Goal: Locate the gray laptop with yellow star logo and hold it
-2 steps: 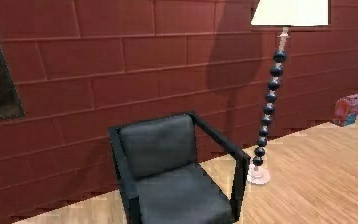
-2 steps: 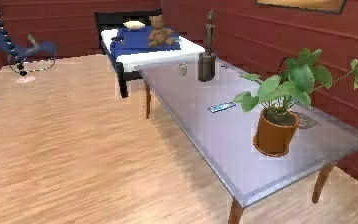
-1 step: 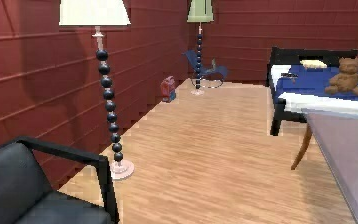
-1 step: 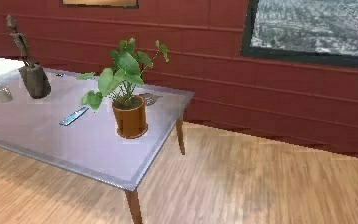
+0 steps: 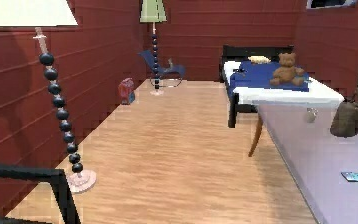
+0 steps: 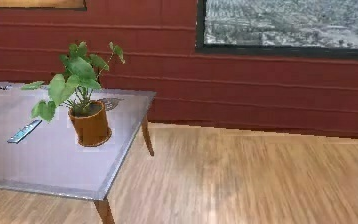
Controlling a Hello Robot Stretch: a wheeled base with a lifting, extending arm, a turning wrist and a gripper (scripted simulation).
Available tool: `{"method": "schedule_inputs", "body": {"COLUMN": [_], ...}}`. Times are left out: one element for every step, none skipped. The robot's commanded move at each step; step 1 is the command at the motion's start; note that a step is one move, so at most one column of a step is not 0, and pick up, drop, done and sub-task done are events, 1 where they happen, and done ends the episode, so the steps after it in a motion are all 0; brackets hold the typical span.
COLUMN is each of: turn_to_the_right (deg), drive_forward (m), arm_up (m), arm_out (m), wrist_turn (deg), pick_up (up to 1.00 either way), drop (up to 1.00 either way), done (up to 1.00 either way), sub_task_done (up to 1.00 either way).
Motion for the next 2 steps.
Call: {"method": "schedule_inputs", "body": {"turn_to_the_right": [0.0,0.0], "drive_forward": [1.00,1.00], "arm_up": [0.00,0.00], "arm_out": [0.00,0.00], "wrist_turn": [0.0,0.0], "pick_up": [0.00,0.00], "drop": [0.00,0.00], "done": [0.00,0.00], "sub_task_done": [0.00,0.00]}}
